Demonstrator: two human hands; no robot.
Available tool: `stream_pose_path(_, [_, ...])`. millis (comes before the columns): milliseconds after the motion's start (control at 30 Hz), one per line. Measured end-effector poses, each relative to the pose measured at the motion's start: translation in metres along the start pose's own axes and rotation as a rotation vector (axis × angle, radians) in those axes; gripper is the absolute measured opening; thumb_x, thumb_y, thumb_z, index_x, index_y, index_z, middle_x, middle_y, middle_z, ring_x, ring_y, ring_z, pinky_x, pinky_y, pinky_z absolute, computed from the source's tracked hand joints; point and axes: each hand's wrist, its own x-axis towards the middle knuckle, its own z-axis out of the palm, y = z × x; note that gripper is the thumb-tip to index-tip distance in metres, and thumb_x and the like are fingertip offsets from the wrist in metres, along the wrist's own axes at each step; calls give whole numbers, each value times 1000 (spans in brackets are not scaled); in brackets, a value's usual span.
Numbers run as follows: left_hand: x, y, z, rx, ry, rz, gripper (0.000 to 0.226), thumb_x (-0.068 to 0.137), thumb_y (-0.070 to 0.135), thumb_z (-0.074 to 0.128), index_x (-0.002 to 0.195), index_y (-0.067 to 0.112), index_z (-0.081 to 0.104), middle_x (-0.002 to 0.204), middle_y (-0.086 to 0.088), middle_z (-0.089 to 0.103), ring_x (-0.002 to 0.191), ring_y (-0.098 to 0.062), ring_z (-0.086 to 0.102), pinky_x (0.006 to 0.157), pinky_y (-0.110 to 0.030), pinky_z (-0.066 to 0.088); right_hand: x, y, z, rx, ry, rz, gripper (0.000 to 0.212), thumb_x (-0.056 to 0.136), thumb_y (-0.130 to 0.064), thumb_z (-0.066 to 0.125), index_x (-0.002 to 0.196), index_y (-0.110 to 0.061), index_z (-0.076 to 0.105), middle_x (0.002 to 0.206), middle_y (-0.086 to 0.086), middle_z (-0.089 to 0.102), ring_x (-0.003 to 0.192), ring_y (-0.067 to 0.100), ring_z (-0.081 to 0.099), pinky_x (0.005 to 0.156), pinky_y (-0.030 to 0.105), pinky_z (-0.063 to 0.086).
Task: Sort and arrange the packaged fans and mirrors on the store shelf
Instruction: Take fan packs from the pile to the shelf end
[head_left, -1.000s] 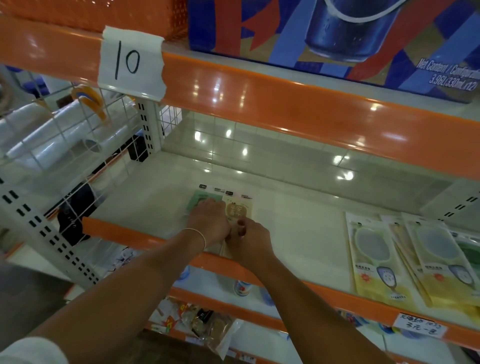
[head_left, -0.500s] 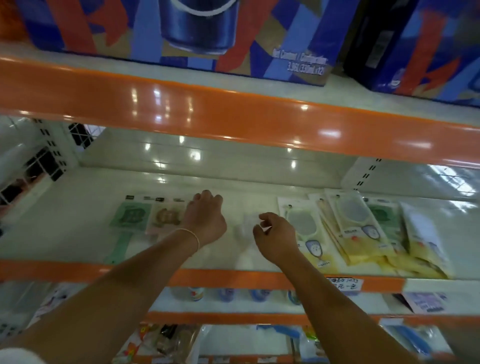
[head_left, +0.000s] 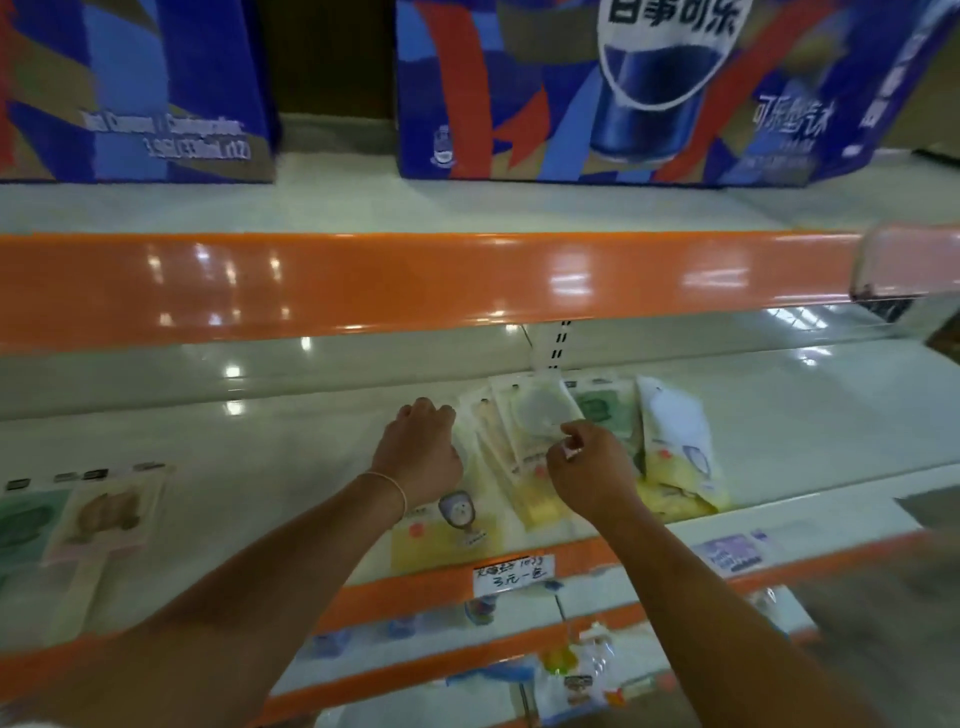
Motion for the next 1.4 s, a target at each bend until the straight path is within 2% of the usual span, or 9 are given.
stream_pose_path(333, [34, 87, 34, -86, -103, 109, 45, 91, 17, 47, 136, 12, 43, 130, -11, 45, 117, -30, 48, 93, -41, 45, 41, 56, -36, -74, -42, 132, 46, 89, -26, 58, 131, -8, 52, 124, 11, 63, 111, 28, 59, 81, 25, 42])
stream_pose_path(433, [39, 99, 43, -94, -136, 147, 38, 92, 16, 43, 129, 11, 48, 125, -9, 50, 110, -31, 53, 89, -43, 48, 52, 62, -36, -86, -88, 152, 11, 85, -21, 56, 90, -13, 60, 86, 6, 64, 74, 23, 58, 62, 23, 40])
stream_pose_path(500, [41, 102, 46, -91, -154, 160, 33, 92, 14, 42, 124, 9, 51, 119, -9, 52, 106, -30, 55, 87, -43, 49, 58, 65, -33, -76, -105, 162, 15, 79, -19, 55, 66, -17, 47, 64, 0, 52, 58, 20, 52, 52, 25, 43])
stream_pose_path(633, [45, 106, 48, -76, -165, 153, 36, 92, 15, 42, 126, 9, 51, 121, -8, 54, 109, -29, 55, 90, -42, 48, 70, 70, -28, -111, -134, 167, 7, 75, -16, 56, 81, -13, 56, 75, 4, 59, 67, 23, 61, 48, 26, 45])
stream_pose_path(933, [42, 102, 50, -81, -172, 120, 9, 90, 16, 45, 94, 15, 52, 96, -3, 54, 90, -24, 56, 77, -40, 50, 71, 62, -30, -147, -156, 158, 23, 80, -27, 71, 70, -17, 52, 66, -2, 55, 54, 8, 50, 40, 18, 30])
stream_pose_path(1133, [36, 99, 45, -111, -171, 107, 13, 88, 10, 42, 78, 19, 40, 78, 4, 39, 81, -23, 49, 66, -31, 37, 70, 60, -34, 110, -24, 170, 20, 77, -30, 69, 79, -15, 57, 69, 1, 65, 53, 19, 63, 42, 27, 49])
stream_pose_path(1233, [34, 94, 43, -132, -185, 105, 11, 92, 14, 43, 98, 15, 52, 96, -1, 51, 102, -28, 55, 79, -34, 46, 64, 57, -40, 206, 26, 193, 19, 79, -22, 64, 93, -10, 59, 77, 9, 68, 54, 20, 64, 32, 16, 40])
stream_pose_path(1300, [31, 92, 38, -148, -202, 94, 36, 93, 16, 44, 128, 12, 51, 125, -7, 52, 117, -28, 51, 94, -37, 45, 60, 55, -43, 251, 88, 173, 17, 81, -18, 62, 89, -3, 63, 69, 8, 67, 48, 16, 59, 28, 14, 34])
stream_pose_path(1400, [28, 86, 35, -154, -197, 89, 43, 94, 17, 44, 137, 12, 45, 135, -10, 48, 121, -27, 48, 99, -36, 43, 53, 49, -45, 279, 175, 159, 23, 78, -22, 62, 94, -5, 64, 68, 2, 66, 49, 10, 56, 34, 14, 36])
